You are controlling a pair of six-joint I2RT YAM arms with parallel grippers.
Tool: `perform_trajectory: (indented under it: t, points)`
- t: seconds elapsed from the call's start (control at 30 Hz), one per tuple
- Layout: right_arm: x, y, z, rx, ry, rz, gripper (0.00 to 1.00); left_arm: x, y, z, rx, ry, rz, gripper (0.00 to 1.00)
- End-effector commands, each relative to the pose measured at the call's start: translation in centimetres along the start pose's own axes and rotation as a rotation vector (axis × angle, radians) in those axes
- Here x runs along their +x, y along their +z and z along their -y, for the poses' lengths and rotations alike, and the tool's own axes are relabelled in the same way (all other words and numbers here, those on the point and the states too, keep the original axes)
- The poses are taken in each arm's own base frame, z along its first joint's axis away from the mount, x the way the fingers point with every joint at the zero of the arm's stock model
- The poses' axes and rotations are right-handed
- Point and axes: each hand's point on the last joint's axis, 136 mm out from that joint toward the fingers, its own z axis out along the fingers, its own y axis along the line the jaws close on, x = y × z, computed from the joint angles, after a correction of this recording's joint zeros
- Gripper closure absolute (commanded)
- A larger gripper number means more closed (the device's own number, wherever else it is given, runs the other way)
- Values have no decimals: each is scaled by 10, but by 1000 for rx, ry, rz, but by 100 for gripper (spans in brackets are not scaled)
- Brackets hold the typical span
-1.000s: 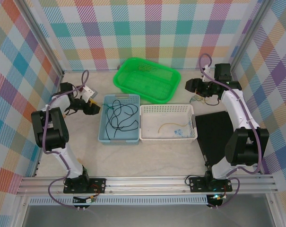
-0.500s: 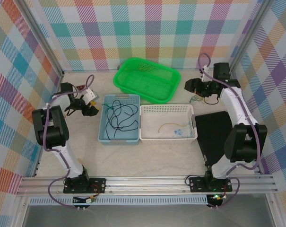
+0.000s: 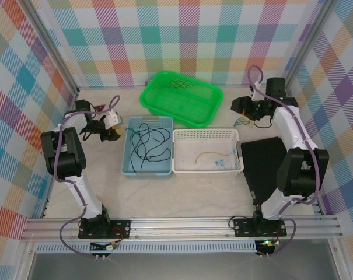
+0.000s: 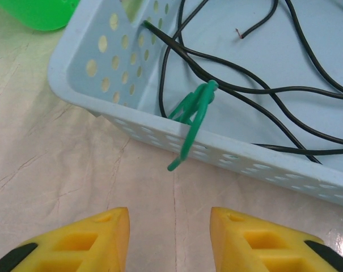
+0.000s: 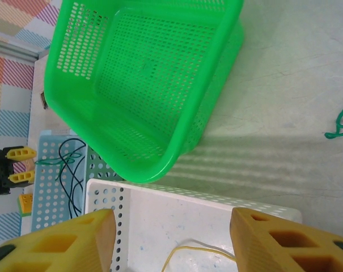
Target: Untangle the cables
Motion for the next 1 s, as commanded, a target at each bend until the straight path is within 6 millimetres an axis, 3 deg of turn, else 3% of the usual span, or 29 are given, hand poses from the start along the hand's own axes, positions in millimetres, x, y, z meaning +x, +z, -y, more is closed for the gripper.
perform_trajectory:
  t: [0.0, 0.13, 0.27, 0.6, 0.77, 0.97]
  points:
    - [-7, -2, -2, -11, 24, 12, 45, -11, 1, 4, 27, 94, 16, 61]
    - [-10, -1, 3, 11, 44, 20, 45, -12, 8, 7, 43, 150, -11, 65]
    - [-11, -3, 5, 10, 52, 21, 45, -11, 14, 1, 26, 204, -55, 61]
    - [-12, -5, 12, 33, 73, 30, 45, -18, 20, -2, 43, 287, -77, 62]
    - [-14, -6, 13, 32, 83, 36, 46, -17, 22, 2, 54, 296, -69, 73]
    - [-15, -8, 13, 35, 87, 38, 46, -14, 22, 5, 53, 300, -84, 96]
